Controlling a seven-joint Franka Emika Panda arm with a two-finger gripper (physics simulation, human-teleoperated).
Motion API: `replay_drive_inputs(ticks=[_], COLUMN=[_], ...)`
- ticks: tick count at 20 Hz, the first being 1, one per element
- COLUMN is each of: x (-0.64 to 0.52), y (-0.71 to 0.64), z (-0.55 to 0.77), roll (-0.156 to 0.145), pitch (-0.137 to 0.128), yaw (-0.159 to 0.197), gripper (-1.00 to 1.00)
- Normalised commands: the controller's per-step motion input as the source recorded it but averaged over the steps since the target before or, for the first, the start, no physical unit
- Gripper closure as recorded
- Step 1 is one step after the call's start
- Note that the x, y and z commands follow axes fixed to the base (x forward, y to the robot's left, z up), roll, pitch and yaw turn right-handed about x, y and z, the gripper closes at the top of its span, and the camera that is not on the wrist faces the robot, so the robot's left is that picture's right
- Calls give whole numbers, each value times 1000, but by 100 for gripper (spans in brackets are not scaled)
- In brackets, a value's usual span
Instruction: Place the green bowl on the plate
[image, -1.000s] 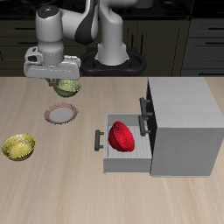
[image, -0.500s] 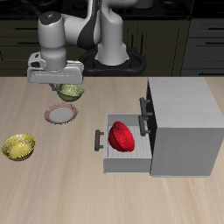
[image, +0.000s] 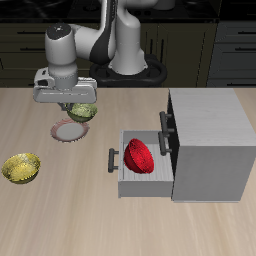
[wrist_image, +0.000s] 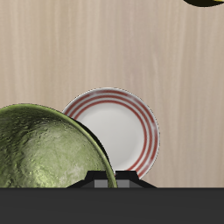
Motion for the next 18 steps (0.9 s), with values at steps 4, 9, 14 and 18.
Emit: replay_drive_inputs(ticks=[4, 9, 14, 18], x=[-69, -20, 34, 31], y=[-137, -45, 51, 4], z=[-127, -19, -65, -84], roll=[-25, -12, 7, -3], pitch=[20, 3, 6, 10], yaw=[3, -3, -3, -2], gripper=[100, 100, 100, 100])
